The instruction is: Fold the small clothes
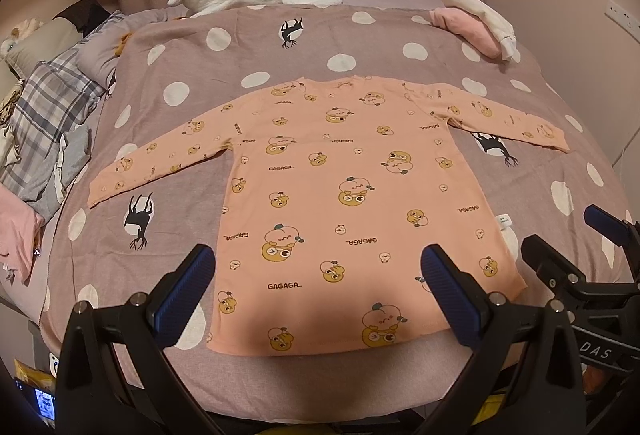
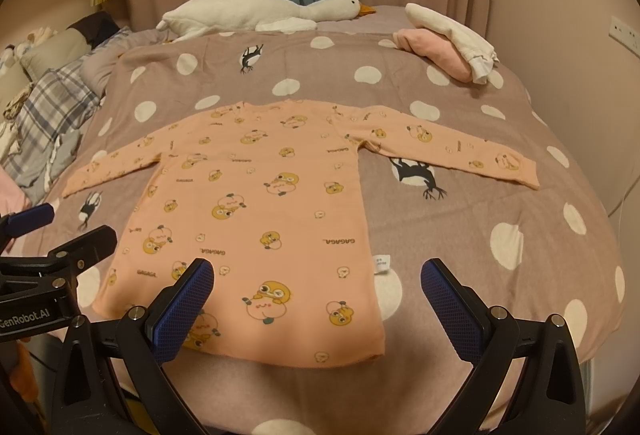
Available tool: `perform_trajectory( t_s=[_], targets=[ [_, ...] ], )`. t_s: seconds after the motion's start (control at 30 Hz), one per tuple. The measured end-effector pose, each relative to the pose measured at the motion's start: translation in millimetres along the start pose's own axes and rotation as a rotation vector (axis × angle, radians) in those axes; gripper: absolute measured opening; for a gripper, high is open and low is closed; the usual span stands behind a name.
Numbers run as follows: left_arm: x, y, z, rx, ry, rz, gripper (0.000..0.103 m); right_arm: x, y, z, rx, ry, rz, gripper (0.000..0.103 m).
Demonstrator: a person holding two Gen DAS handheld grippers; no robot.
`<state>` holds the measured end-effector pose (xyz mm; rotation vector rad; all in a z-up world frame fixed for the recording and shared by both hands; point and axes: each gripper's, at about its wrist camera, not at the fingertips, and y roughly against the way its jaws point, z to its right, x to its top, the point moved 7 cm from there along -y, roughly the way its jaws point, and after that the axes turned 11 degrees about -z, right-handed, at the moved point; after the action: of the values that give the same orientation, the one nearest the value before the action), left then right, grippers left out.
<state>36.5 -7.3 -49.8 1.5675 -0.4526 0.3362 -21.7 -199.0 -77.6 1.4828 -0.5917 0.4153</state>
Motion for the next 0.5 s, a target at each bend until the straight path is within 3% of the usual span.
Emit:
perform_trajectory(
  t_s=[0.5],
  targets=[
    [0, 0, 0, 0.0, -0.001, -0.001, 0.103, -2, 1, -7, 0.0, -0.001, -0.001, 0.102]
  ],
)
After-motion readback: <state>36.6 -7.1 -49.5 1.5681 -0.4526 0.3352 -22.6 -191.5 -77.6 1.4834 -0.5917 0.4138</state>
